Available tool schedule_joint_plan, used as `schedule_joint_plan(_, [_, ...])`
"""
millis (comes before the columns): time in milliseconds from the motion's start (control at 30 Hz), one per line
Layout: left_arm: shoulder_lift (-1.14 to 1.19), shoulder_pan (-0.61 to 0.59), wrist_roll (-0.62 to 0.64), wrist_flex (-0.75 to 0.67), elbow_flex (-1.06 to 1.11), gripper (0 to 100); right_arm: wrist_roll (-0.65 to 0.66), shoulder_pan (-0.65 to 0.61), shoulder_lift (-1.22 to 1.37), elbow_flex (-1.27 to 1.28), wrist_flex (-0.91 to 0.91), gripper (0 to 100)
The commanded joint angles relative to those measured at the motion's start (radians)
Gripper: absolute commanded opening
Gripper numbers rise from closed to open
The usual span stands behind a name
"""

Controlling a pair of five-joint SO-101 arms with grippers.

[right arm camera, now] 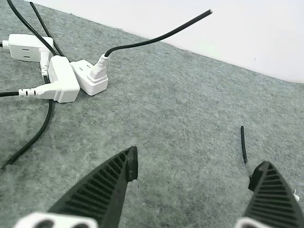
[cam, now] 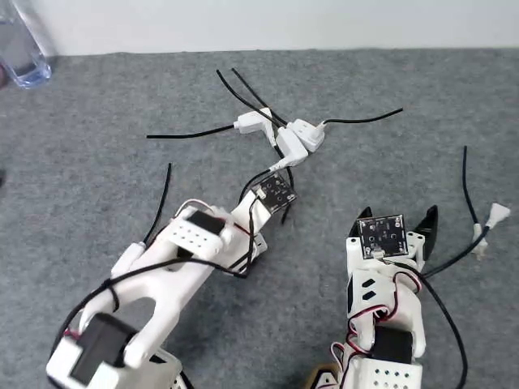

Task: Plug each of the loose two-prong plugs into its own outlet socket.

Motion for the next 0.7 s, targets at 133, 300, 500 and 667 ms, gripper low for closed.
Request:
schedule_joint_plan(133, [0.106,0.005,-0.098,0.126,-0.147,13,-0.003,-0.005,-0.007,0.017,0.001,36.8])
schedule_joint_plan(300, [0.112,0.005,-0.101,0.132,-0.153,2,-0.003,-0.005,-0.007,0.017,0.001,36.8])
schedule_joint_plan(500, [0.11,0.006,-0.103,0.133,-0.156,1,-0.003,-0.005,-0.007,0.017,0.001,36.8])
schedule_joint_plan(667, [0.109,0.008,-0.147,0.206,-0.202,1,-0.003,-0.005,-0.007,0.017,0.001,36.8])
